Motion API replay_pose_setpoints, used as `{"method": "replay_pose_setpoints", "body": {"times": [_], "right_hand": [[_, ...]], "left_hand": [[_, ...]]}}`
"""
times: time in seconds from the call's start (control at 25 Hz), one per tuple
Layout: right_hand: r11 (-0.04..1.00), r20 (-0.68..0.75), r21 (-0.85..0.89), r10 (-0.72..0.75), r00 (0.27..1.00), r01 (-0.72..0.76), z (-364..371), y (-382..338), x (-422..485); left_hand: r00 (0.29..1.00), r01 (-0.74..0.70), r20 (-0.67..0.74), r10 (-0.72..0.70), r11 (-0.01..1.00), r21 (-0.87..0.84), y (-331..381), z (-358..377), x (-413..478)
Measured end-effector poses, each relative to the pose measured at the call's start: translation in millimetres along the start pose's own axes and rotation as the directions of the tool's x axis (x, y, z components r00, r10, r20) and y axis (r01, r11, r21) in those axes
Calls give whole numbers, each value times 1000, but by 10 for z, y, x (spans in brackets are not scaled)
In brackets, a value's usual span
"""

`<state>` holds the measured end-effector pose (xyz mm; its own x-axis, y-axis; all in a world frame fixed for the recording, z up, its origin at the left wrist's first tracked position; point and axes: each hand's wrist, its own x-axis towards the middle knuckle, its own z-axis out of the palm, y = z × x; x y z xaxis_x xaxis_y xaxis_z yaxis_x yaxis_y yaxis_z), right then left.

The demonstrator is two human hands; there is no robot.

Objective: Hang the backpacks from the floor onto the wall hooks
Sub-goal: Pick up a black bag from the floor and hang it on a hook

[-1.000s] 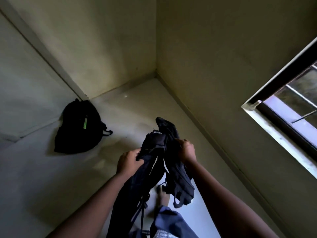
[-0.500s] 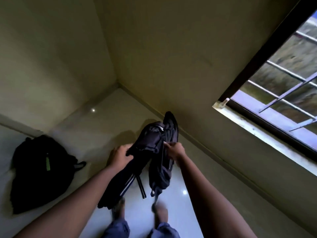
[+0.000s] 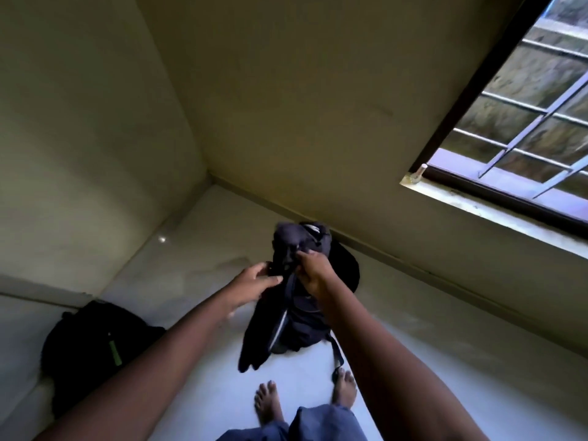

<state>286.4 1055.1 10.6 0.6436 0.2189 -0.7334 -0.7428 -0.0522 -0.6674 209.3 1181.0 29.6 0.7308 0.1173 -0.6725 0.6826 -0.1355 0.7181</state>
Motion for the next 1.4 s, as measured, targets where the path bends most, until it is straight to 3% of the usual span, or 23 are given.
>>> {"method": "replay_pose_setpoints", "body": {"times": [0.16, 0.2, 0.28, 0.4, 0.52, 0.6, 0.68, 0.84, 0.96, 1.16, 1.4], "right_hand": [[916, 110, -379, -97, 989, 132, 178, 109, -15], [916, 139, -379, -83, 987, 130, 182, 167, -36], [918, 194, -371, -72, 978, 141, 209, 161, -122], [838, 245, -506, -84, 966, 202, 240, -54, -331], [769, 285, -586, -98, 954, 254, 192, -175, -521], [780, 312, -551, -137, 940, 297, 167, -197, -640], [802, 294, -509, -179, 939, 312, 161, -239, -727], [842, 224, -452, -213, 951, 295, 101, -231, -736], [643, 260, -682, -232, 937, 348, 79, -196, -736], [407, 341, -748, -443, 829, 525, 300, -327, -965], [472, 318, -563, -634, 705, 678, 594, -821, -1125]], "left_hand": [[955, -100, -289, 74, 992, -76, -124, -132, -52], [944, -123, -318, 92, 989, -78, -149, -152, -72], [912, -199, -349, 217, 976, 87, -146, -189, -128], [822, -338, -267, 504, 807, 484, -77, -271, -168], [861, -363, 1, 509, 614, 701, -1, -438, -77], [896, -388, 132, 424, 605, 695, 74, -528, -36], [900, -401, 172, 399, 611, 682, 158, -579, -19], [933, -350, 114, 340, 788, 507, 212, -633, -150], [932, -332, 12, 362, 840, 429, 155, -653, -351], [839, -436, -138, 526, 802, 408, 370, -690, -678], [697, -566, -66, 714, 604, 561, 1041, -1066, -955]]}}
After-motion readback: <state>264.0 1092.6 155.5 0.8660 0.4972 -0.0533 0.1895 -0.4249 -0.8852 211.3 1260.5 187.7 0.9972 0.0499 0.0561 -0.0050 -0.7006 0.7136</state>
